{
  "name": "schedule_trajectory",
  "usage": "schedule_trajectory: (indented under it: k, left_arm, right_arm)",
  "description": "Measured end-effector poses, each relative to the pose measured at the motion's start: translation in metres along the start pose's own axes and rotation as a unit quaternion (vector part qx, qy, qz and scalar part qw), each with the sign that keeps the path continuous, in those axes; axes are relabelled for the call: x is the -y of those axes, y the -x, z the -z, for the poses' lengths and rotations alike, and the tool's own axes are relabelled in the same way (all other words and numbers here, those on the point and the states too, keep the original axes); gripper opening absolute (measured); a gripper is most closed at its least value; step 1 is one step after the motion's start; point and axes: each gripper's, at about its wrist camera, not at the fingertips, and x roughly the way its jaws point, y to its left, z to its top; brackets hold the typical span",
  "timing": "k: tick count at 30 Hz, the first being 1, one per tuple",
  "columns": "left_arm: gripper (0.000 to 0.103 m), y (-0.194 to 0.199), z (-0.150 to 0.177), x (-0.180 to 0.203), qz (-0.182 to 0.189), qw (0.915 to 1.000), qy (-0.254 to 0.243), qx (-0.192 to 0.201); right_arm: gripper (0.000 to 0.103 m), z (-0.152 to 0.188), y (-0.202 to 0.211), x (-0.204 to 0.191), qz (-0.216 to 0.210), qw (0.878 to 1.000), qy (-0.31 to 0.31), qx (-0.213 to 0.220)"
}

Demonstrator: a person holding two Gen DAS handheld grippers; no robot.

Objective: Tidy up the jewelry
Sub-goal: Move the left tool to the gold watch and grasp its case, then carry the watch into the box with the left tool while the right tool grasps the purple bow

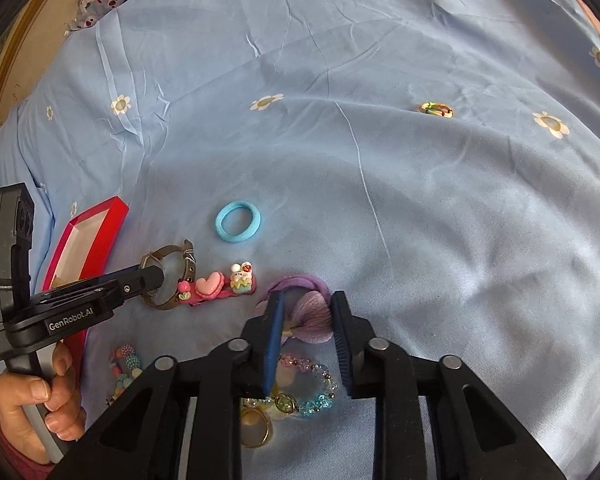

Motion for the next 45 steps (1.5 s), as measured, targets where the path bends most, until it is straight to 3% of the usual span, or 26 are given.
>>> schedule_trajectory:
  k: [10,22,45]
  left_arm:
    - [0.007,0.022,0.013,-0.007,0.006,0.9999,0.003,0.014]
    - [0.007,0.078,0.035,-0.029,0.009,0.9980,0.031,0.055]
    - [0.007,0.153,0.085,-0.105,-0.039,0.9907,0.082,0.101]
  right_arm:
    - [0.011,0.000,0.015,-0.011,-0.022,1.000,0.008,0.018]
    - [0.011,0.005,0.028,-0.050,-0.059,0.997,0.032,0.025]
    - [0.012,0.020,0.020,-0.146,-0.123,0.987,0.106,0.001]
